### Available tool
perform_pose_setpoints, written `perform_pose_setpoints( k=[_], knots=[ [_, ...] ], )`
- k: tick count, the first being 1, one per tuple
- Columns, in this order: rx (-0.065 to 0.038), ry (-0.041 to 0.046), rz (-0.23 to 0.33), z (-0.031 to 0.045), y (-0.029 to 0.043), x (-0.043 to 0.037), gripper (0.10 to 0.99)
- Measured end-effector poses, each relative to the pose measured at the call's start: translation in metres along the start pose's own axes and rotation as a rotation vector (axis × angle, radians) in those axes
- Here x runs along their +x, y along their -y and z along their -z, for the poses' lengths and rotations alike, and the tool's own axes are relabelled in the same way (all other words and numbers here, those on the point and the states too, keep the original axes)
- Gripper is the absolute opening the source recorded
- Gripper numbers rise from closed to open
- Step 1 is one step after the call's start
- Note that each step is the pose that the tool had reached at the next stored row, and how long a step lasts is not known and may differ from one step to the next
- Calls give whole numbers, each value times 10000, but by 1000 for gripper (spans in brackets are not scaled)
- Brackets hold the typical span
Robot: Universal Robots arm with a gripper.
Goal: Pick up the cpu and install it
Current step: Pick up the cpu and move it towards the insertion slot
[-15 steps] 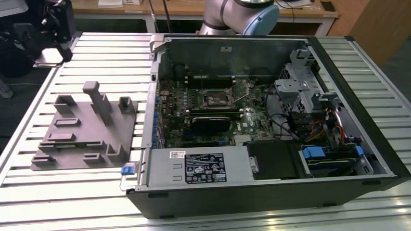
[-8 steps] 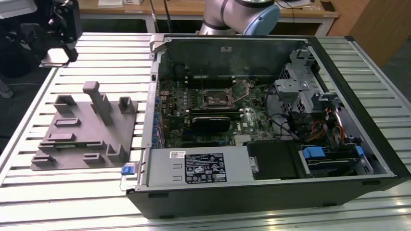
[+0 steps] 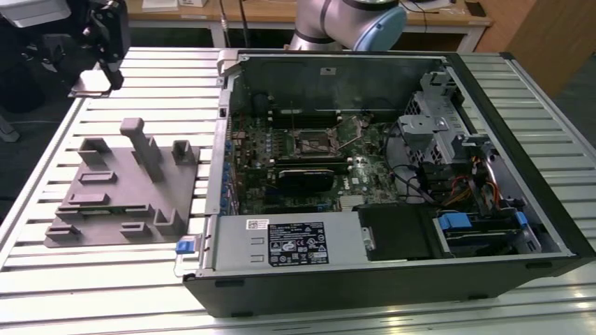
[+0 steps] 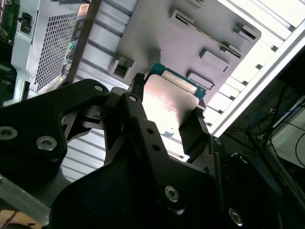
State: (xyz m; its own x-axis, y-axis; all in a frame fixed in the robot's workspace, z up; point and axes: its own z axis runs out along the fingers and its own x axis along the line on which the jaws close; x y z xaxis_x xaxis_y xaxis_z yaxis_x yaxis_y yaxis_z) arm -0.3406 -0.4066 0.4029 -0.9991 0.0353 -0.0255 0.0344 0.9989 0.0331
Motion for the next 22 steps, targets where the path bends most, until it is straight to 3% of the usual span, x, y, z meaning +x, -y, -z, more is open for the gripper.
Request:
perform_pose_setpoints(
  k=[22],
  knots=[
    [1, -1, 0, -12, -16, -457, 545]
  ],
)
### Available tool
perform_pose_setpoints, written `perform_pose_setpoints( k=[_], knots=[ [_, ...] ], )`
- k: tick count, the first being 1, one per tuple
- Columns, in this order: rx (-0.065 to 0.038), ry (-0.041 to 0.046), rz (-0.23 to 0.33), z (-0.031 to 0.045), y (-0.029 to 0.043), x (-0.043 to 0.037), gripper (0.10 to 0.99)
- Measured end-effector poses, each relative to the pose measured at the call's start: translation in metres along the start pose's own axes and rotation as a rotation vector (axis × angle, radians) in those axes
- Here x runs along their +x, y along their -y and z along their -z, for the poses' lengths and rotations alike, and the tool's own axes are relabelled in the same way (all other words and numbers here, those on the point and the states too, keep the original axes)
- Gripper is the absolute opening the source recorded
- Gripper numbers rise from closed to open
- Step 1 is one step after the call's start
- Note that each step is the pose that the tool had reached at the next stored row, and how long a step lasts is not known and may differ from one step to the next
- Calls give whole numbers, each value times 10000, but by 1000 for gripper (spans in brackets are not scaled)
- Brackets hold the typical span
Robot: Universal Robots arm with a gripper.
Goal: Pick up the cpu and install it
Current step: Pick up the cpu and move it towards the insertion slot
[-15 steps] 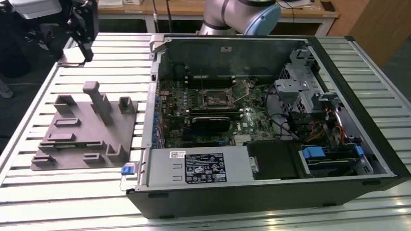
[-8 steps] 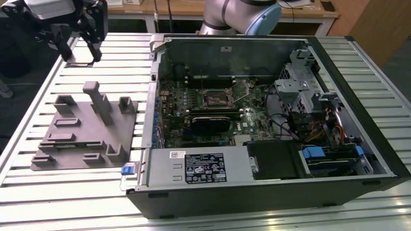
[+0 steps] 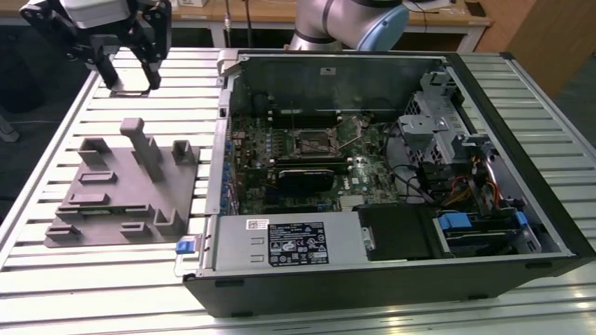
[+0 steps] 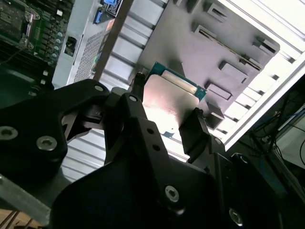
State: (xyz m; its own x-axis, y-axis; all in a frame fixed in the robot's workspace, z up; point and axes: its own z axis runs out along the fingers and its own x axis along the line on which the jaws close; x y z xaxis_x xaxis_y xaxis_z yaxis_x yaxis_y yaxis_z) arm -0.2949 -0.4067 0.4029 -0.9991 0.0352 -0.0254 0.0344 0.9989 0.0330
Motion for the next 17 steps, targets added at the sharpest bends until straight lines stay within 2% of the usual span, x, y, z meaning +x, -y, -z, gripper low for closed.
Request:
perform_pose_setpoints(
  k=[17],
  knots=[
    [-1, 0, 0, -9, -11, -320, 545]
  ],
)
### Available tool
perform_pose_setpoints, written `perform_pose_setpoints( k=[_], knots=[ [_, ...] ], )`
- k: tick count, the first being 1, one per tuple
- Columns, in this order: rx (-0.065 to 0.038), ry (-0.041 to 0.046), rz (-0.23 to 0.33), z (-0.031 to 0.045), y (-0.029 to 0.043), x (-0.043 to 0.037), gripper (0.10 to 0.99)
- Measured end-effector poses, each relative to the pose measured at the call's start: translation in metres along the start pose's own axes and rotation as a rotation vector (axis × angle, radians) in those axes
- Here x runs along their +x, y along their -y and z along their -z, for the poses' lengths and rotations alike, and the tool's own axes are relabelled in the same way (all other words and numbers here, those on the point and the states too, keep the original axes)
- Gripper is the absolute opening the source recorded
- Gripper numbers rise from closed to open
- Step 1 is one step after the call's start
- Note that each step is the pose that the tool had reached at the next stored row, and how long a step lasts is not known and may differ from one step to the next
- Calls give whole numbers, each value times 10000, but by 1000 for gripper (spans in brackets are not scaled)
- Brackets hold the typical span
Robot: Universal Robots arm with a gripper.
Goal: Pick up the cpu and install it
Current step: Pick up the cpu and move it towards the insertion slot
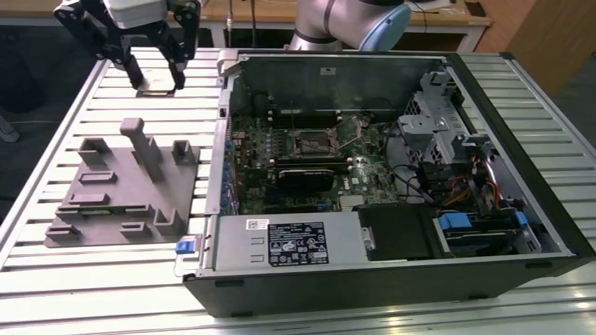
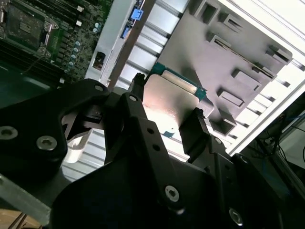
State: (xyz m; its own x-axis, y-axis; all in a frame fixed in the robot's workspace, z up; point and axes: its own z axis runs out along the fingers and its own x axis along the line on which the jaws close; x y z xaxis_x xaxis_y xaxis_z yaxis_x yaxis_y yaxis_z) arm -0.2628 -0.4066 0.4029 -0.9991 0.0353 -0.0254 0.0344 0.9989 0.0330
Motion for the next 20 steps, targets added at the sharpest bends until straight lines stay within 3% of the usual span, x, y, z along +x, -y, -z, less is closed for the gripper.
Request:
perform_pose_setpoints(
  k=[20],
  knots=[
    [0, 0, 1, -10, -13, -374, 545]
  ],
)
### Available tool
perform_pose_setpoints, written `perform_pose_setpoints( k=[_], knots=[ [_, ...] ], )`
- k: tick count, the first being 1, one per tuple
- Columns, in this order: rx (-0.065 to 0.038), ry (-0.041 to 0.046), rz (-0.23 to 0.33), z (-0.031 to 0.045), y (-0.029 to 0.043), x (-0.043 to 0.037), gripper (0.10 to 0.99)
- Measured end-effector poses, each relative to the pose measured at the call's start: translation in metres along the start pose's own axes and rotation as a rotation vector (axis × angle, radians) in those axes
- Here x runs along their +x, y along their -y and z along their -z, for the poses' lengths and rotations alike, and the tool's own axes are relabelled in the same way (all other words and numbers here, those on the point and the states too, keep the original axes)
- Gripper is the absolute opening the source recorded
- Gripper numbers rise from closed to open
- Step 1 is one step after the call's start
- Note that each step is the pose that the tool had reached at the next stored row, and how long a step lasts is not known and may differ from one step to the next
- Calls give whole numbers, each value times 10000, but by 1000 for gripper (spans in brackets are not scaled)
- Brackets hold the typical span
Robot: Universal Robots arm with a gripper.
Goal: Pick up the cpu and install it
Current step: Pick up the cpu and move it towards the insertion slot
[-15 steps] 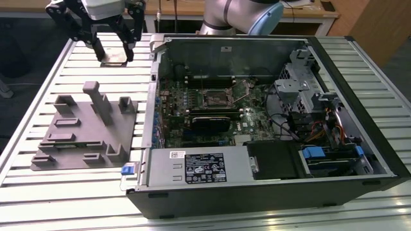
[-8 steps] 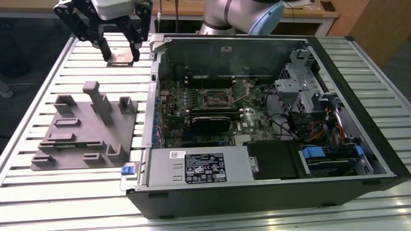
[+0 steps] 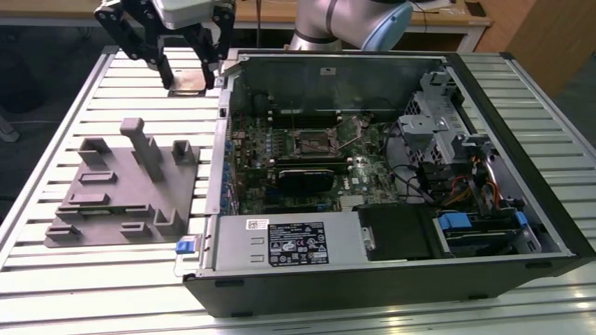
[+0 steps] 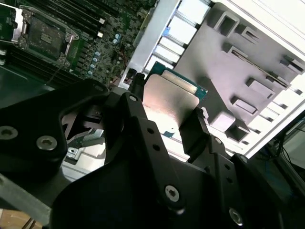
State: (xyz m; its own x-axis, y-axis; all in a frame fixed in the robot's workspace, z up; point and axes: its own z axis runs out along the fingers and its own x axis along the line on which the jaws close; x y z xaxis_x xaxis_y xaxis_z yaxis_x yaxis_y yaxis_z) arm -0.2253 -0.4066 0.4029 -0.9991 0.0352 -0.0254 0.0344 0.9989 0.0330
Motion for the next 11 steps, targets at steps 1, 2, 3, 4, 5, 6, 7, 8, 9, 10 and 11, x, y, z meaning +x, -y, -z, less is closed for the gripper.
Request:
perform_pose_setpoints(
  k=[1, 2, 3, 4, 5, 6, 7, 8, 9, 10, 11],
  knots=[
    [0, 0, -1, 0, -1, -18, 545],
    [1, -1, -1, -1, -1, -37, 545],
    [1, -1, -1, -1, -2, -56, 545],
    [0, -1, -1, -2, -3, -77, 545],
    [0, 0, -1, -2, -3, -96, 545],
    [0, 0, 0, -3, -4, -114, 545],
    [0, 0, 0, -4, -4, -131, 545],
    [0, 0, 0, -4, -5, -149, 545],
    [0, 0, 0, -5, -6, -169, 545],
    [0, 0, 0, -5, -6, -187, 545],
    [0, 0, 0, -5, -7, -205, 545]
  ],
)
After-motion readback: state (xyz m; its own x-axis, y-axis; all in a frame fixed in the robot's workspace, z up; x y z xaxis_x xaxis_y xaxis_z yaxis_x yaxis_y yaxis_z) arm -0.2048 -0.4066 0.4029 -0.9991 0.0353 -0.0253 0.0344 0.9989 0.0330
